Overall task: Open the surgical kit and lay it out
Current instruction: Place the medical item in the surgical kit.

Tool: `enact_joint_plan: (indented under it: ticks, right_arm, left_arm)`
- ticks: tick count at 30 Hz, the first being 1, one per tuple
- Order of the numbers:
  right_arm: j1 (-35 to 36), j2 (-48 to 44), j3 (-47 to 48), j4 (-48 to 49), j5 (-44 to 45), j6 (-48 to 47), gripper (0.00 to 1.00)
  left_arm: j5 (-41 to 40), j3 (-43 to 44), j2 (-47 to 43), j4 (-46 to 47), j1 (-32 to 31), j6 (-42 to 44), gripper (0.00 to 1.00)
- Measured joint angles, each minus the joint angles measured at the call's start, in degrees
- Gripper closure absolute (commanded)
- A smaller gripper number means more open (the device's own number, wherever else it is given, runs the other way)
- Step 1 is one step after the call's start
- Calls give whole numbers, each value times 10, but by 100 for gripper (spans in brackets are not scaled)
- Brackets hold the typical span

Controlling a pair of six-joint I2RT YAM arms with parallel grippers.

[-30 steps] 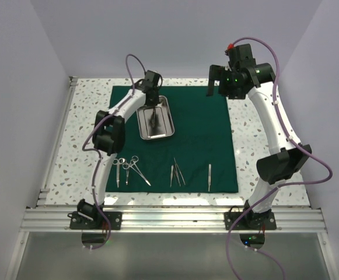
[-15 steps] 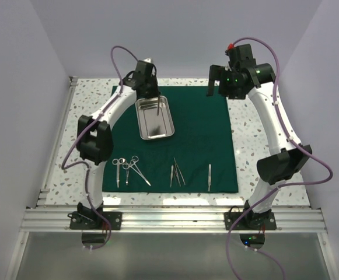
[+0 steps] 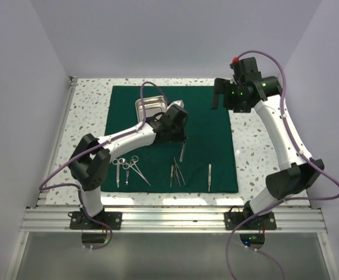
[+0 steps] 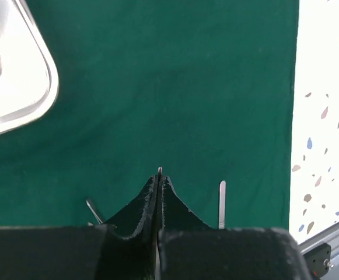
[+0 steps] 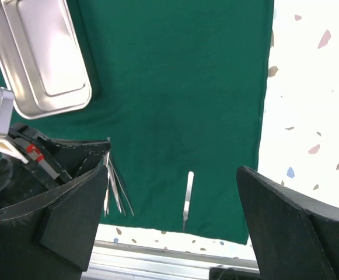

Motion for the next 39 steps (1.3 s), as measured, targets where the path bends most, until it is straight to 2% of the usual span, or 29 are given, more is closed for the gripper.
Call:
enact_joint_plan:
  ticks: [8,17,24,26,27,28,29,31,33,39]
  right_arm:
    - [0,-95,-99,0,0,5,4]
    - [31,-125,-140,-4,28,5,3]
    - [56,-125,-143,-6,47,4,2]
    - [59,-125,-143,-6,49,4,2]
    - [59,-124,-143,-6,50,4,2]
    - [59,-123,-143,-6,52,4,2]
    - [60,-122,-143,-6,54,4,2]
    - [61,-115,-137,-6,57,3,2]
    - [61,-105,-128,-6,58,3,2]
    - [60,-66,-75,-2,74,1,2]
  left_arm:
    - [-38,-95,-10,63,-66,-122,100]
    - [-49,-83,59,130,-151,-198,100]
    - [-48,-78,89,143,-169,-228,99]
    - [-45,-78,95,144,-168,-233,87]
    - [-43,-78,97,144,-167,-236,68]
    - [-40,-77,98,144,-167,-234,57]
    - [-37,-76,98,144,-167,-238,38]
    - [-28,-55,98,136,-164,-229,22]
    - [-24,-20,97,120,-160,-213,1]
    - [3,96,69,10,-95,-123,0]
